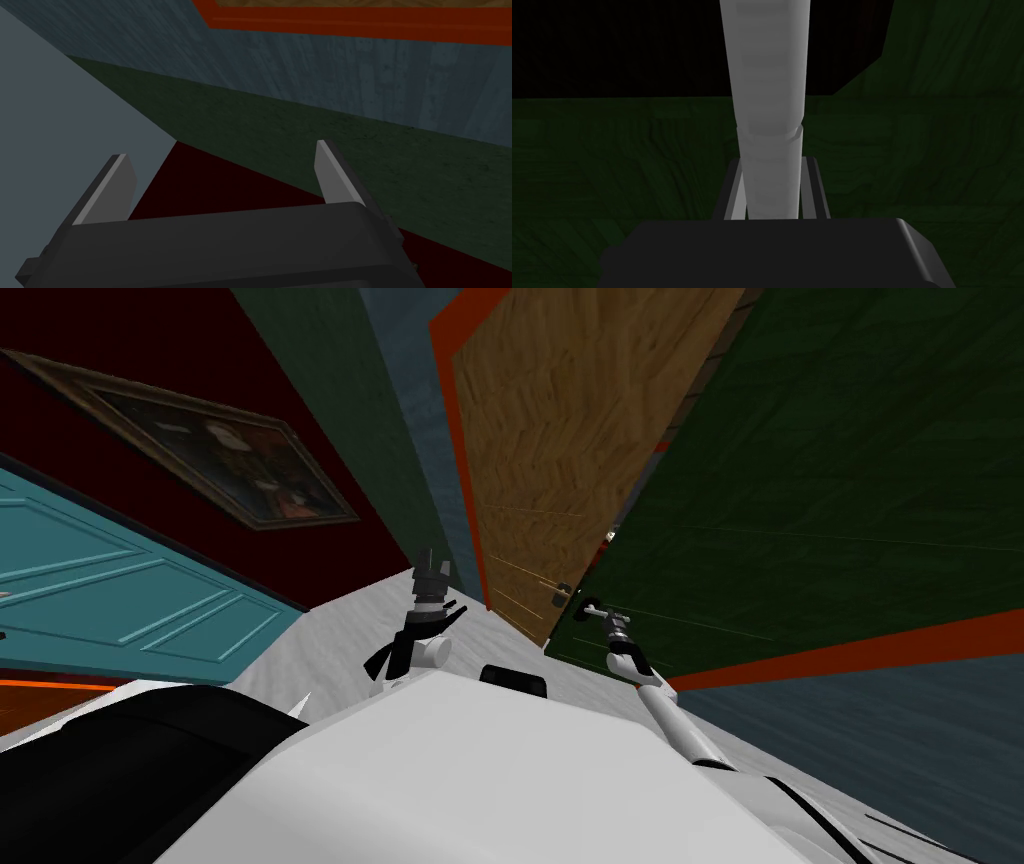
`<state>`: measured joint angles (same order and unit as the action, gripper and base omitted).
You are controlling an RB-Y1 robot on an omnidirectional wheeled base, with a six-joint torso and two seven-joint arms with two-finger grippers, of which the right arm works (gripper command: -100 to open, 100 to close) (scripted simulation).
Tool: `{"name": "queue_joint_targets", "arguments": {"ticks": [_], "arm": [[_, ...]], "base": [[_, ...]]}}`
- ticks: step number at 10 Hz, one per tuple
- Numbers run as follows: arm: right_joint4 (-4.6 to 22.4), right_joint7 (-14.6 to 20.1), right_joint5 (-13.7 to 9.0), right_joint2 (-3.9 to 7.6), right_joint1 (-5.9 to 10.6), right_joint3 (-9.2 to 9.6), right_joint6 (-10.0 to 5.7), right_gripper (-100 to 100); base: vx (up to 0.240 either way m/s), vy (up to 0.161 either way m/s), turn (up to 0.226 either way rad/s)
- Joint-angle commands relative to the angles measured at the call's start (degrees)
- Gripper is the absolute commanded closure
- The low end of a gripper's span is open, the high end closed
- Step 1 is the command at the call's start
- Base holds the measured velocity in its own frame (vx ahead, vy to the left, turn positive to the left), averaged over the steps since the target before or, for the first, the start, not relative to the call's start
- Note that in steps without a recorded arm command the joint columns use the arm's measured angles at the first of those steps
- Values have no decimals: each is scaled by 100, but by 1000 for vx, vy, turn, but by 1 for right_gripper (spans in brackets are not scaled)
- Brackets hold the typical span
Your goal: Pull the door open
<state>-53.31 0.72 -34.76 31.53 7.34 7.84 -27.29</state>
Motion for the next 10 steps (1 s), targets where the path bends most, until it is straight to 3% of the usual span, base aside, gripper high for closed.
{"name": "queue_joint_targets", "arguments": {"ticks": [1, 2, 3, 4, 10], "arm": [[-67, 146, 1, 53, -4, 182, -54, 100], [-91, 183, 0, 65, -2, 234, -67, 100], [-97, 115, -9, 49, -32, 153, -26, 100], [-182, 194, -51, 146, -105, 316, -93, 100], [-519, 456, -226, 547, -352, 837, -352, 100]], "base": [[-226, -112, 240], [-155, -106, 134], [-63, -44, 31], [-125, -50, 115], [-196, -84, 125]]}}
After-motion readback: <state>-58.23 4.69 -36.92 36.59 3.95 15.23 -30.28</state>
